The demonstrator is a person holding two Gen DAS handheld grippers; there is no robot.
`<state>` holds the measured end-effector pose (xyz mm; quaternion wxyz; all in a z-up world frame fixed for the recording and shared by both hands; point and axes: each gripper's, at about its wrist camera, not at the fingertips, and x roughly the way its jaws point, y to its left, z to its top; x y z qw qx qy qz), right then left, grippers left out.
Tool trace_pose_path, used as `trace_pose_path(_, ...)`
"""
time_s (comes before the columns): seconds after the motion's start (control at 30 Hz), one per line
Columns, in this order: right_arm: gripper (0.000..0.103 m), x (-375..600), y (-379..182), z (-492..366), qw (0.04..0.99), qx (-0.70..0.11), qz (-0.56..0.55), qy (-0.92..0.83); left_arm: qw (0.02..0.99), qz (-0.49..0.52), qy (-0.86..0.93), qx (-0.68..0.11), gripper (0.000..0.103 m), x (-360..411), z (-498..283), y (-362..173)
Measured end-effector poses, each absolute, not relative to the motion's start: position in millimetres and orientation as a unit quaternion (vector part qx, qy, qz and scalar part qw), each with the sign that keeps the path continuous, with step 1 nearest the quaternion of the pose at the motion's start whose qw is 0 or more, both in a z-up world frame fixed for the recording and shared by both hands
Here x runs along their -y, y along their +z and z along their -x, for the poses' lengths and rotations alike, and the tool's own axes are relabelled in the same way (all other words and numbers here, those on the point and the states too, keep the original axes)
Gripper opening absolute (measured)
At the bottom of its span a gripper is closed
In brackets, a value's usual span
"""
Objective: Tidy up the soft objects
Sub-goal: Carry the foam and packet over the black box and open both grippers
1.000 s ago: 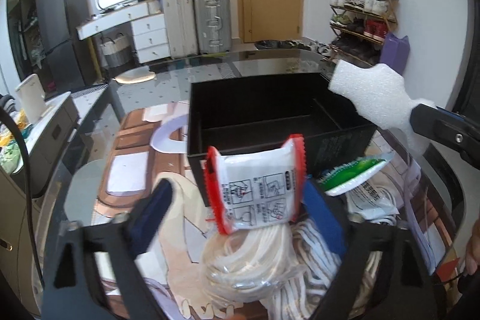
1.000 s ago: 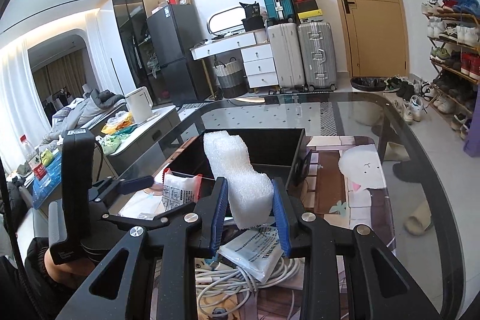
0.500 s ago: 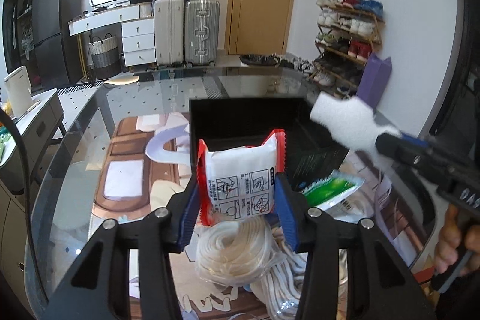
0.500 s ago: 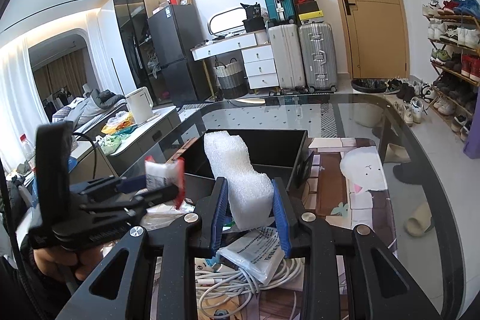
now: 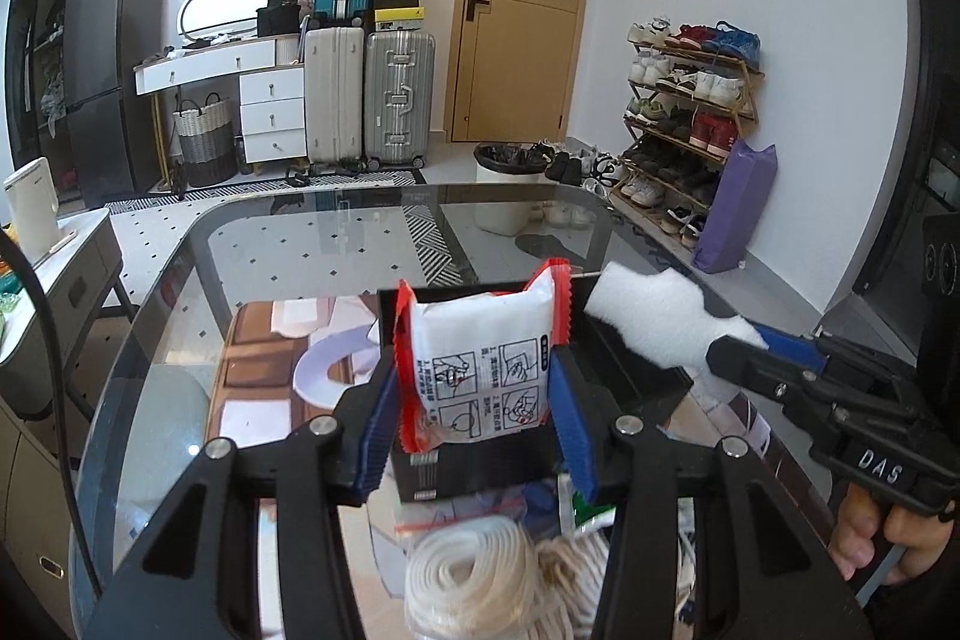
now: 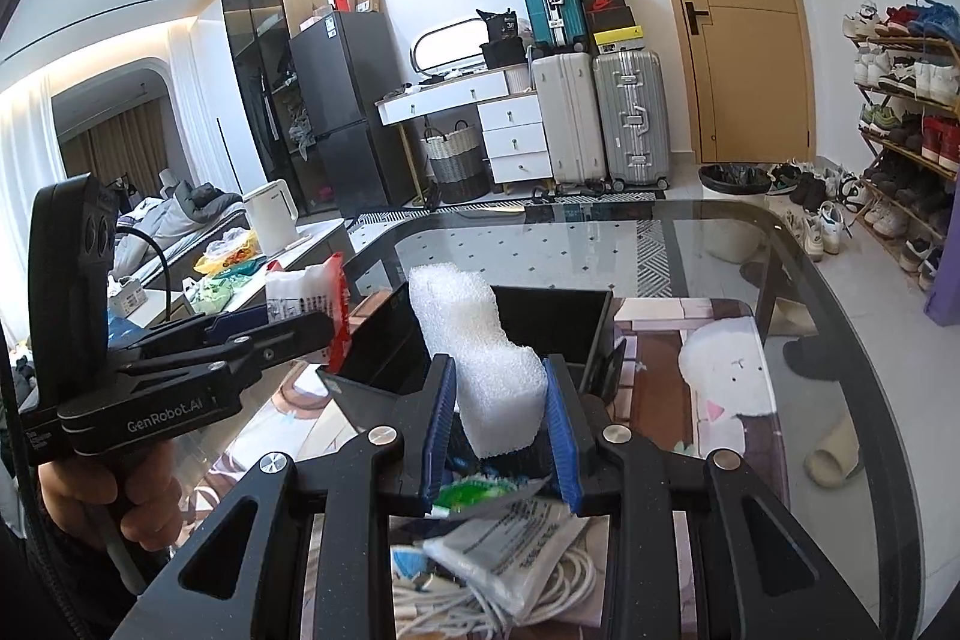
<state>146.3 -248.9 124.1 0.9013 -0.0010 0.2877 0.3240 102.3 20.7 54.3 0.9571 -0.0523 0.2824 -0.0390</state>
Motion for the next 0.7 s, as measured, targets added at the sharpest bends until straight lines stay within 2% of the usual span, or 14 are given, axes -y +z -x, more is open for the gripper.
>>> trace_pose_path(0.7, 0.03, 223.4, 103.3, -200.6, 0.898, -0.307, 0.023, 0.314, 0.943, 0.033, -0.034, -0.331, 0.047, -15.4, -162.0, 25.1)
